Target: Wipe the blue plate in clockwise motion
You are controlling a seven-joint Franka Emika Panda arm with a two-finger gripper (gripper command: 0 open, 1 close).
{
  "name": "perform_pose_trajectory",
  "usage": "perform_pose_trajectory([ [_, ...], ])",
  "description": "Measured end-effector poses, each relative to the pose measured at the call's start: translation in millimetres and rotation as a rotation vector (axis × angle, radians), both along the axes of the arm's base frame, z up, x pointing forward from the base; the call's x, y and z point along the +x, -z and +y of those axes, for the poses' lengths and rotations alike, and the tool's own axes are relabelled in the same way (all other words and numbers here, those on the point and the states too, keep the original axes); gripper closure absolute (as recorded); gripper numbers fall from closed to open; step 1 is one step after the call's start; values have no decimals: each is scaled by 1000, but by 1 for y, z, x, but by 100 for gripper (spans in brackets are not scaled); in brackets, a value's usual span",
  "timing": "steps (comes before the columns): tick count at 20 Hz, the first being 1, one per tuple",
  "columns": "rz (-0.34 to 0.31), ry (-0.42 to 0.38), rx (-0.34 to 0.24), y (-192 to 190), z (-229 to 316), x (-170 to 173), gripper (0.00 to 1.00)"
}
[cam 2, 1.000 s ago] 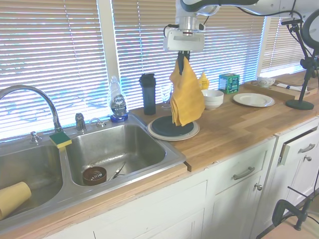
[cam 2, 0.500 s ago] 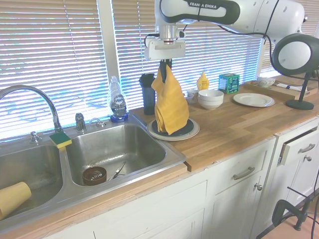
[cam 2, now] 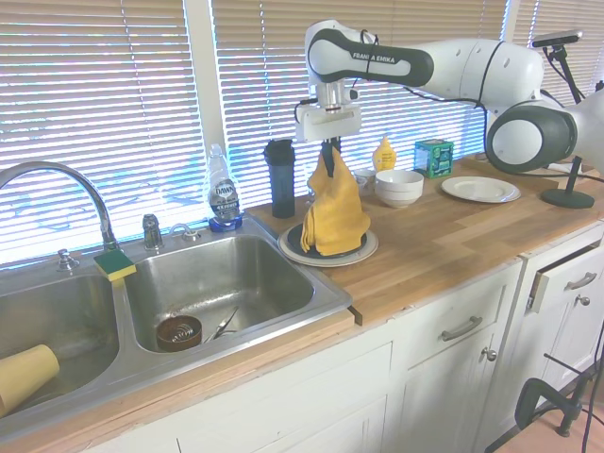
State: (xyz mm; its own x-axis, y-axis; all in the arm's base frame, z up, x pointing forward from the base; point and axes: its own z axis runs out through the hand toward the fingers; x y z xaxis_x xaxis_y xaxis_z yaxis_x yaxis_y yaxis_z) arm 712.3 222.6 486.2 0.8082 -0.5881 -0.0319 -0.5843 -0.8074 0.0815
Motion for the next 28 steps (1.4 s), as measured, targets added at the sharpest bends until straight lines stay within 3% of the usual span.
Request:
perform_pose_trajectory([
  [7,33,-31,-62,25,2,1,100],
  [16,58,-4,-81,80,8,1,100],
  [28,55,-31,-131,119,43,-56,100],
])
